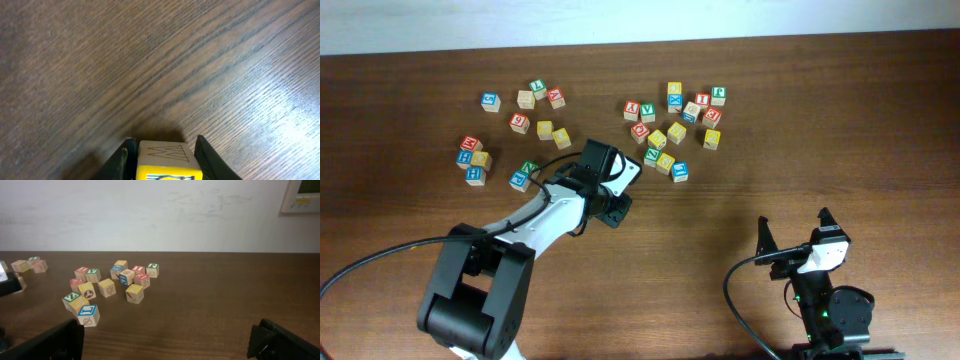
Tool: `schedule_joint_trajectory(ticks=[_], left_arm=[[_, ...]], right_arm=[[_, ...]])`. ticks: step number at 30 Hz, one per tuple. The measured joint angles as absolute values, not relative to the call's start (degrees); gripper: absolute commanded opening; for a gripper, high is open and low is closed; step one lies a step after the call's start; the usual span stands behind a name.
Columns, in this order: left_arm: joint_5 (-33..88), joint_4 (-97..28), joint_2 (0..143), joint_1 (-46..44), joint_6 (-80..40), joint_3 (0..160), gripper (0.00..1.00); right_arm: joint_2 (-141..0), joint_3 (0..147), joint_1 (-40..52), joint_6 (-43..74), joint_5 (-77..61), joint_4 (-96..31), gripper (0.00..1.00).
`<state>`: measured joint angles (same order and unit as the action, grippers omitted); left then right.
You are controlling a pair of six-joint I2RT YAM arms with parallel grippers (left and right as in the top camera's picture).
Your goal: Spell out RSS
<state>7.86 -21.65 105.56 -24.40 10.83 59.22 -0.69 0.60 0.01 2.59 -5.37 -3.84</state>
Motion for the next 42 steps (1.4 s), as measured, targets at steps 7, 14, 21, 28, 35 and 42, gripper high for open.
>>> schedule_joint_trajectory(ticks=[7, 14, 21, 28, 35, 42], left_arm=[[7.9, -25.5, 105.6, -24.4, 8.1, 62.1, 0.23], [7.9, -27.9, 105.6, -24.4, 3.2, 62.5, 0.25], [7.6, -28.4, 105.5, -24.4, -7.1, 63.2, 0.26], [0.3, -34.2, 105.6, -24.4, -17.0, 63.5, 0.23], [-3.0, -35.1, 105.6, -24.4, -21.1, 63.5, 0.26], [-3.7, -32.8, 105.5, -24.4, -22.3, 63.5, 0.27]], right_arm=[[-0.7, 0.6, 0.0, 2.6, -5.4, -3.8, 0.98], [-0.7, 0.6, 0.0, 2.6, -5.4, -3.8, 0.98], [-0.7, 0.6, 0.0, 2.6, -5.4, -3.8, 0.98], [-0.7, 0.6, 0.0, 2.6, -5.4, -3.8, 0.98], [-0.7, 0.6, 0.0, 2.6, -5.4, -3.8, 0.98], [-0.7, 0.6, 0.0, 2.6, -5.4, -3.8, 0.98]])
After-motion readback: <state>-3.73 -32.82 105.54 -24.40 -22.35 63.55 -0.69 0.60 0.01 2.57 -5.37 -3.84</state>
